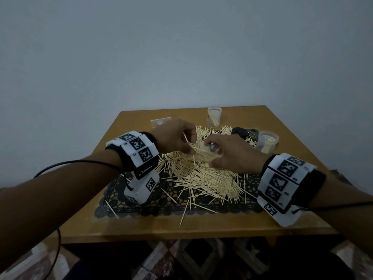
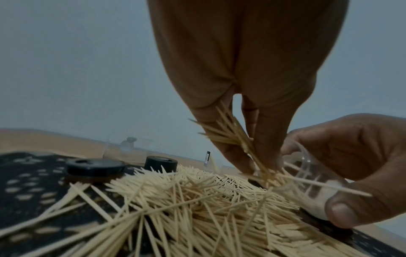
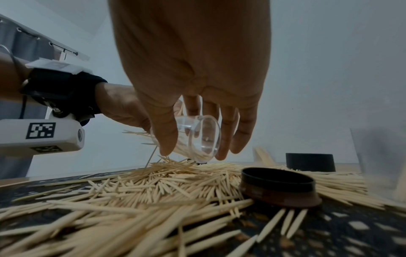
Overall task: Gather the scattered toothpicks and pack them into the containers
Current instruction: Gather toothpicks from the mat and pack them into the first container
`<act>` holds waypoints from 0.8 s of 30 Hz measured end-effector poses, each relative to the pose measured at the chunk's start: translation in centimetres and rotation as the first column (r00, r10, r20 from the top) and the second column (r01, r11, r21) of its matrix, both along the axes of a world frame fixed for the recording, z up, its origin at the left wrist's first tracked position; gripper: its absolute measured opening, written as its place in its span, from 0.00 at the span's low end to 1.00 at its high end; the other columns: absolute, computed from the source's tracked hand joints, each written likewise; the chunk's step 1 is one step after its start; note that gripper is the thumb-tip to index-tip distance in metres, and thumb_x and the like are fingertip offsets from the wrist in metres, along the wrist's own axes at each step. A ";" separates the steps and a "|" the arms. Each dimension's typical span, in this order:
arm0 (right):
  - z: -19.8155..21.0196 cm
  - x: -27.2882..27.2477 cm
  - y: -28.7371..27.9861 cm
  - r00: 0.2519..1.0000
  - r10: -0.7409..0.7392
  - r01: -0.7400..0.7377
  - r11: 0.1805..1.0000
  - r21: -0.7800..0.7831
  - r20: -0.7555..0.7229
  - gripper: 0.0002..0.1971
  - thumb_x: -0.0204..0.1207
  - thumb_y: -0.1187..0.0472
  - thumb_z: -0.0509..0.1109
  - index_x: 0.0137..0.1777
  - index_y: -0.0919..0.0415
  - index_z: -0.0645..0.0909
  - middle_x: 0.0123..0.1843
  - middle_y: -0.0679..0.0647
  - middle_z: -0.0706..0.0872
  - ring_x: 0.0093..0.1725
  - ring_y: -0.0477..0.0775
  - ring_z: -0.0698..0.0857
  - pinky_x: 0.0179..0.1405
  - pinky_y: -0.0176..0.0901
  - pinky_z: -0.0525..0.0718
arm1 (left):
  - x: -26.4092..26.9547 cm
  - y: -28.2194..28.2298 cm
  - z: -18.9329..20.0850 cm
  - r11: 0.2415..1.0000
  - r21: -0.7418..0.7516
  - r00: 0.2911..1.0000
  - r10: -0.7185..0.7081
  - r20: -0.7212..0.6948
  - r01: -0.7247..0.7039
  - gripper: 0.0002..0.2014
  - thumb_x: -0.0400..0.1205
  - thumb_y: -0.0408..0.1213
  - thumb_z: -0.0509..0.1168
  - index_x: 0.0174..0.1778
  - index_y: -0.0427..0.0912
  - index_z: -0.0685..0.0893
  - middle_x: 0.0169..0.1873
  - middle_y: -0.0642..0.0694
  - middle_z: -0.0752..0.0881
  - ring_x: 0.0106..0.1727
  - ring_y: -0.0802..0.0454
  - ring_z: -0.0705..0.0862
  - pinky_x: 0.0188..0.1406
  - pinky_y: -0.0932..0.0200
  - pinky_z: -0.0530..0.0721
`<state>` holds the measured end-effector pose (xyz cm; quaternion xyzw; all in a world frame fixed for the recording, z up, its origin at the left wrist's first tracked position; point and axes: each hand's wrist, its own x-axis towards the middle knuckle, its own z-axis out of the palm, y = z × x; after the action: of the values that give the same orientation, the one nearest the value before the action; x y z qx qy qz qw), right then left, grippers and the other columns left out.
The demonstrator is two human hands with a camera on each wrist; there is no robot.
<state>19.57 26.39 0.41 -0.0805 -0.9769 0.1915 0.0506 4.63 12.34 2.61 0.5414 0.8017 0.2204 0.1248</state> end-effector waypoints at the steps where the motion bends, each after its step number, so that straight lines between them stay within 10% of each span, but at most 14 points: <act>1: 0.0 0.0 0.1 1.000 -0.005 0.005 1.000 -0.003 -0.003 0.29 0.71 0.55 0.80 0.71 0.52 0.75 0.63 0.51 0.85 0.51 0.44 0.78 0.48 0.39 0.75 | -0.1 0.1 -0.1 1.000 0.015 1.000 0.012 0.016 -0.012 0.13 0.70 0.36 0.79 0.44 0.43 0.83 0.36 0.55 0.85 0.34 0.60 0.83 0.38 0.60 0.82; 8: 0.0 -0.1 0.2 1.000 -0.028 0.028 1.000 -0.005 -0.002 0.28 0.72 0.54 0.79 0.70 0.54 0.75 0.63 0.52 0.85 0.52 0.46 0.80 0.52 0.42 0.79 | -0.2 0.8 -0.8 0.989 0.133 0.985 0.047 0.165 -0.069 0.09 0.71 0.32 0.78 0.37 0.41 0.83 0.34 0.42 0.89 0.35 0.48 0.87 0.43 0.47 0.88; 17: -0.3 -0.1 0.7 0.998 -0.062 0.062 0.997 -0.042 0.006 0.27 0.71 0.54 0.80 0.69 0.53 0.75 0.64 0.52 0.85 0.49 0.44 0.79 0.46 0.37 0.72 | -0.6 0.3 -1.0 0.998 0.063 0.982 0.004 0.191 -0.017 0.07 0.79 0.34 0.71 0.50 0.46 0.92 0.40 0.54 0.92 0.44 0.59 0.88 0.54 0.56 0.86; 24: 0.0 -0.2 0.5 0.999 -0.049 0.049 0.998 -0.033 -0.009 0.26 0.71 0.54 0.79 0.68 0.54 0.76 0.62 0.51 0.85 0.49 0.44 0.79 0.46 0.37 0.73 | 0.2 0.0 -1.2 0.968 0.206 0.928 0.056 0.368 -0.140 0.09 0.76 0.23 0.72 0.48 0.34 0.80 0.40 0.38 0.91 0.42 0.45 0.90 0.48 0.48 0.89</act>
<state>19.33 26.85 0.39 -0.1042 -0.9710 0.2067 0.0590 4.83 12.34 1.39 0.4617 0.7608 0.4123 0.1948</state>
